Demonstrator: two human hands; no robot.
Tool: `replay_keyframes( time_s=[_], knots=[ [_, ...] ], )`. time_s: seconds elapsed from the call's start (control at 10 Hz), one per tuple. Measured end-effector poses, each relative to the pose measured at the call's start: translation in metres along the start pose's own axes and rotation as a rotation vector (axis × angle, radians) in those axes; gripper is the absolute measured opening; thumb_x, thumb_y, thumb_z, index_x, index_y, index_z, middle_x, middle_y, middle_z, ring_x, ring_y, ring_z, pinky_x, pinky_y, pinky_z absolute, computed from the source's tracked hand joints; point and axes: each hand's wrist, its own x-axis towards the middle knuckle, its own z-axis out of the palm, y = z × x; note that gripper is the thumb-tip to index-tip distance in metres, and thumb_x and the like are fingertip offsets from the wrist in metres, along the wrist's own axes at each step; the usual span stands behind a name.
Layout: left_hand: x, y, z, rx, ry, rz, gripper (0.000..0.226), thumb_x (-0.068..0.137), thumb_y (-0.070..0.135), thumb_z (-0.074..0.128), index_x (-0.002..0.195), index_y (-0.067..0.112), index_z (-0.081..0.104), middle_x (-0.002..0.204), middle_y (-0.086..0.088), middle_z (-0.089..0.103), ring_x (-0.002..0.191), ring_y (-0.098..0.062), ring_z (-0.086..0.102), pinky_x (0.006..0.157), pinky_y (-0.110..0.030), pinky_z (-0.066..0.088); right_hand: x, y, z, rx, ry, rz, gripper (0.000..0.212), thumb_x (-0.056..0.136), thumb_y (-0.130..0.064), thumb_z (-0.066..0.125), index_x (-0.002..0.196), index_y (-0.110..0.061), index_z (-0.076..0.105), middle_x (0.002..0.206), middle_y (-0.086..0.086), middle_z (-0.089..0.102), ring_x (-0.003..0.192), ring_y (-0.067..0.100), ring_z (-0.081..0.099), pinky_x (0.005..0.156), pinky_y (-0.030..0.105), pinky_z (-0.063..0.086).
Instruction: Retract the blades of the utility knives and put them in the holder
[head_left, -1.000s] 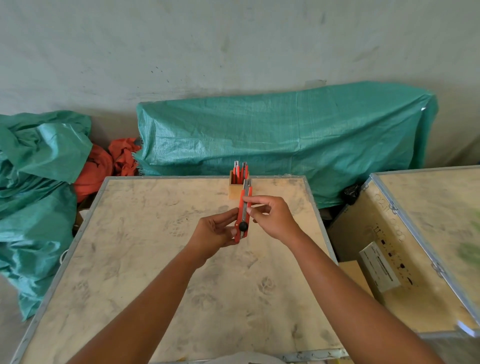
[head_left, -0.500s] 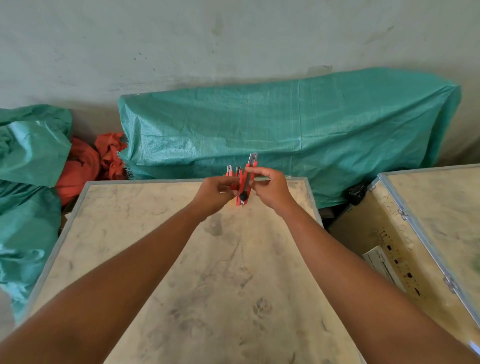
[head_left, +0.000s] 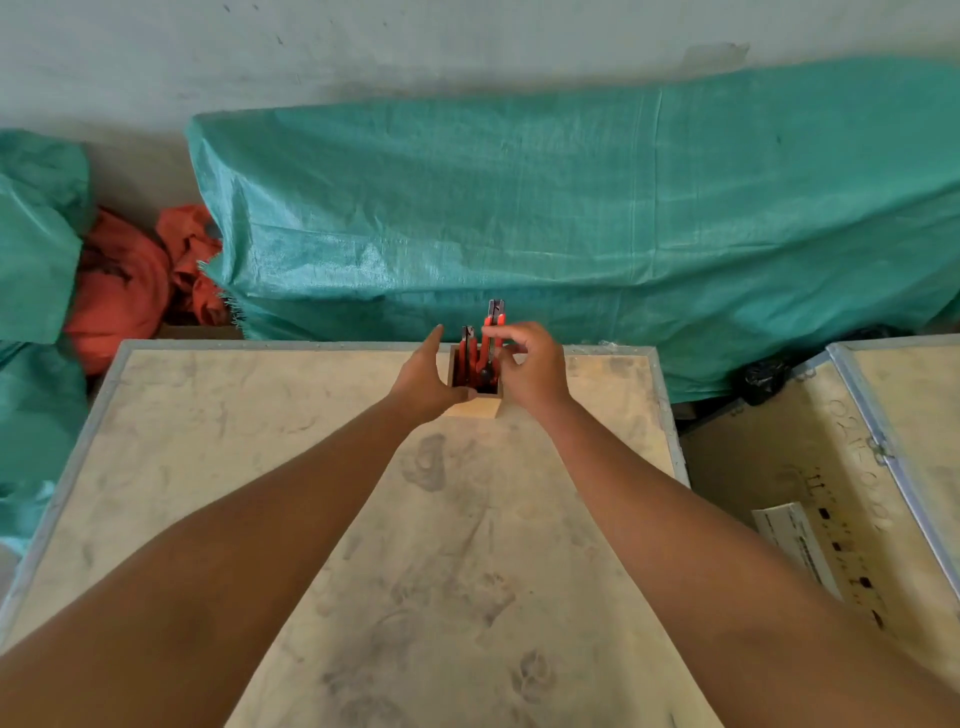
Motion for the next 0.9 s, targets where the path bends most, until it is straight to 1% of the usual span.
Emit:
replay_keyframes(
  time_s=[0.1, 0.2, 0.3, 0.4, 0.5, 0.6, 0.7, 0.8, 0.9],
  knots=[
    [0.016, -0.015, 0.006, -0.054, -0.067, -0.013, 0.113, 0.062, 0.035, 0.090, 0.155, 0.020, 0.026, 0.154, -0.008, 0.043, 0.137, -0.029, 0.046, 0.110, -0.048, 0.043, 0.000, 0.012, 0.011, -0.053, -0.001, -0.029, 0.033, 0.087, 0.001, 0.068, 0.109, -0.022, 0.077, 0.104, 0.004, 0.071, 0.090, 0.011, 0.065, 0.081, 0.022, 0.054],
    [0.036, -0.039, 0.013, -0.065, -0.103, 0.032, 0.101, 0.053, 0.043, 0.087, 0.143, 0.027, 0.046, 0.147, 0.000, 0.053, 0.133, -0.021, 0.051, 0.103, -0.047, 0.050, -0.002, 0.016, 0.017, -0.066, 0.026, -0.051, 0.036, 0.085, 0.006, 0.069, 0.110, -0.019, 0.077, 0.103, 0.007, 0.067, 0.093, 0.018, 0.065, 0.081, 0.022, 0.052],
    [0.030, -0.031, 0.010, -0.093, -0.093, 0.080, 0.088, 0.064, 0.022, 0.090, 0.142, 0.022, 0.049, 0.156, -0.002, 0.042, 0.141, -0.021, 0.043, 0.107, -0.043, 0.048, -0.008, 0.019, 0.021, -0.078, 0.060, -0.068, 0.036, 0.082, 0.007, 0.071, 0.110, -0.015, 0.078, 0.106, 0.010, 0.063, 0.099, 0.021, 0.063, 0.083, 0.026, 0.055],
    [0.027, -0.028, 0.011, -0.115, -0.077, 0.091, 0.088, 0.071, 0.011, 0.088, 0.146, 0.017, 0.044, 0.162, -0.003, 0.030, 0.141, -0.020, 0.040, 0.101, -0.030, 0.045, -0.017, 0.020, 0.026, -0.113, 0.065, -0.011, 0.034, 0.081, 0.006, 0.073, 0.108, -0.013, 0.078, 0.112, 0.013, 0.062, 0.105, 0.025, 0.062, 0.093, 0.030, 0.054],
    [0.028, -0.030, 0.015, -0.108, -0.070, 0.092, 0.092, 0.073, 0.012, 0.087, 0.151, 0.014, 0.037, 0.158, -0.002, 0.037, 0.137, -0.022, 0.047, 0.097, -0.024, 0.041, -0.024, 0.021, 0.029, -0.107, 0.062, 0.026, 0.031, 0.081, 0.004, 0.074, 0.108, -0.011, 0.078, 0.114, 0.014, 0.066, 0.109, 0.028, 0.063, 0.098, 0.037, 0.054],
    [0.023, -0.026, 0.014, -0.083, -0.052, 0.077, 0.088, 0.072, 0.014, 0.087, 0.148, 0.017, 0.043, 0.159, -0.002, 0.037, 0.134, -0.025, 0.050, 0.097, -0.026, 0.043, -0.025, 0.016, 0.023, -0.075, 0.021, 0.055, 0.034, 0.079, 0.004, 0.076, 0.110, -0.012, 0.078, 0.115, 0.011, 0.068, 0.110, 0.025, 0.064, 0.101, 0.031, 0.050],
    [0.021, -0.024, 0.014, -0.069, -0.030, 0.071, 0.085, 0.072, 0.017, 0.087, 0.146, 0.018, 0.045, 0.160, -0.003, 0.034, 0.136, -0.027, 0.049, 0.107, -0.036, 0.044, -0.025, 0.012, 0.015, -0.042, 0.016, 0.061, 0.035, 0.080, 0.002, 0.077, 0.111, -0.014, 0.078, 0.115, 0.008, 0.069, 0.108, 0.019, 0.063, 0.100, 0.035, 0.052],
    [0.008, -0.010, 0.005, -0.100, -0.014, 0.039, 0.098, 0.073, 0.019, 0.087, 0.153, 0.014, 0.031, 0.158, -0.006, 0.038, 0.138, -0.031, 0.046, 0.112, -0.043, 0.041, -0.029, 0.006, 0.005, -0.015, 0.039, 0.047, 0.031, 0.083, -0.003, 0.077, 0.111, -0.017, 0.078, 0.117, 0.008, 0.068, 0.110, 0.013, 0.060, 0.101, 0.039, 0.053],
    [-0.004, 0.003, 0.001, -0.121, -0.001, 0.037, 0.101, 0.076, 0.019, 0.085, 0.155, 0.018, 0.023, 0.159, -0.007, 0.036, 0.139, -0.034, 0.044, 0.111, -0.052, 0.041, -0.033, -0.009, -0.005, 0.059, 0.094, 0.008, 0.030, 0.085, -0.004, 0.076, 0.112, -0.018, 0.078, 0.118, 0.002, 0.066, 0.108, 0.004, 0.056, 0.092, 0.044, 0.059]
  ],
)
